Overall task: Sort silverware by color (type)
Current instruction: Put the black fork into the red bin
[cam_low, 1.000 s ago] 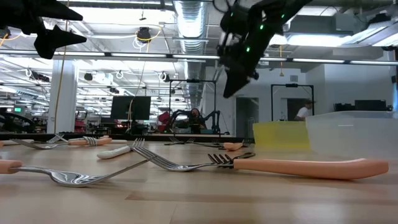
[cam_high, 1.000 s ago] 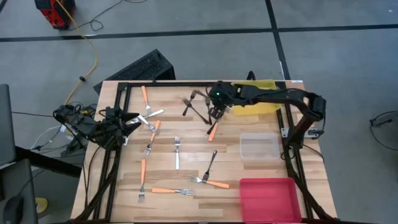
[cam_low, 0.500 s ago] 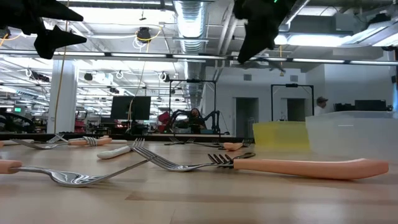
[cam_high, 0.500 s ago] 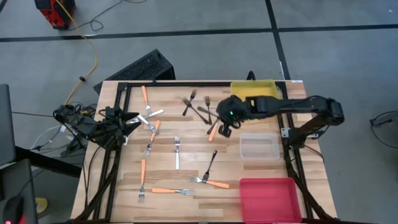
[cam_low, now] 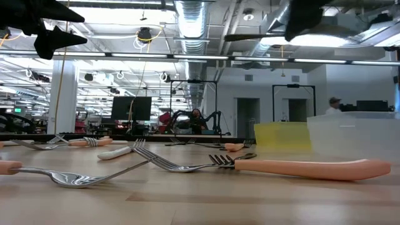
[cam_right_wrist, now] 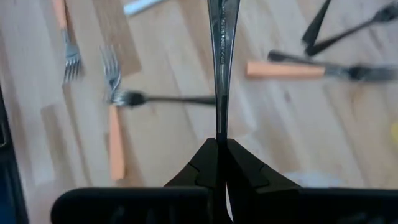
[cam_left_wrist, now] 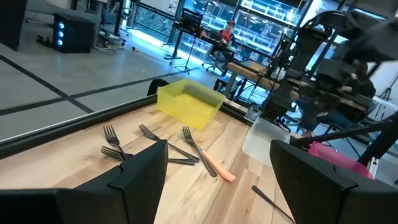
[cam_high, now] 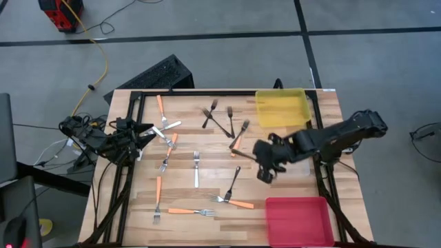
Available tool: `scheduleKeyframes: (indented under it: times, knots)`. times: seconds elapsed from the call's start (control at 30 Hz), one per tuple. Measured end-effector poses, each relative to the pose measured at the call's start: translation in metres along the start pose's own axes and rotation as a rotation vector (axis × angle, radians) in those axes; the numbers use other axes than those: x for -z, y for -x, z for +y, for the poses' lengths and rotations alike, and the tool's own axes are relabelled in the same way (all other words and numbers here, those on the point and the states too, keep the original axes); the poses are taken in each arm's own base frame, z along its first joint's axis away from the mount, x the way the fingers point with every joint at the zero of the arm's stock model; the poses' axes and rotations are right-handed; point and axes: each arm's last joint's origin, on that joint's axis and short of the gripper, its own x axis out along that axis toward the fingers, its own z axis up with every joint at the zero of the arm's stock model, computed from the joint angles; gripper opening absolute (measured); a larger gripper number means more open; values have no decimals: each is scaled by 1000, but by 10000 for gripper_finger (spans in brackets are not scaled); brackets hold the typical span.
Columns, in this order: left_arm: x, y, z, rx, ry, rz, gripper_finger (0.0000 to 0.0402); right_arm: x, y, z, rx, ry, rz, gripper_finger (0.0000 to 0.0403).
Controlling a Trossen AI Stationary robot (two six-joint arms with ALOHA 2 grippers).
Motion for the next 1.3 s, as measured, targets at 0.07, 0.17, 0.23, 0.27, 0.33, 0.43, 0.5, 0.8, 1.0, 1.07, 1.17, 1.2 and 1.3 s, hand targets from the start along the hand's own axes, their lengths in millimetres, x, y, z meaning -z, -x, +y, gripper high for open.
scheduleKeyframes:
  times: [0.07,0.17,0.23,0.27,0.33,0.43,0.5,0.8,1.0,1.07,1.17,1.2,1.3]
  knots:
    - [0,0,0,-9,0,-5,268,10,3,10,-5,-23,14,38]
    - [0,0,1,-20,-5,-7,268,25,10,25,-11,-59,24,39]
    - [0,0,1,-21,-5,-6,268,36,14,35,-22,-77,26,39]
    - [0,0,1,-21,-6,-6,268,42,17,39,-28,-82,30,39]
    - [0,0,1,-21,-5,-7,268,55,22,47,-31,-101,49,39]
    - [0,0,1,-22,-6,-7,268,74,29,58,-35,-136,74,39]
    - [0,0,1,-32,-15,-12,268,87,35,66,-49,-165,87,39]
    - [0,0,2,-66,-17,-30,268,143,62,86,-86,-386,87,40]
    - [0,0,2,-68,-17,-31,268,187,64,99,-29,-449,129,40]
    - [-1,0,2,-68,-18,-32,268,203,59,106,-2,-439,136,40]
    - [0,0,2,-68,-18,-31,268,220,51,115,21,-422,139,40]
    - [0,0,2,-69,-18,-32,268,224,48,117,29,-419,138,40]
    - [-1,0,2,-74,-18,-34,268,232,38,124,48,-402,133,40]
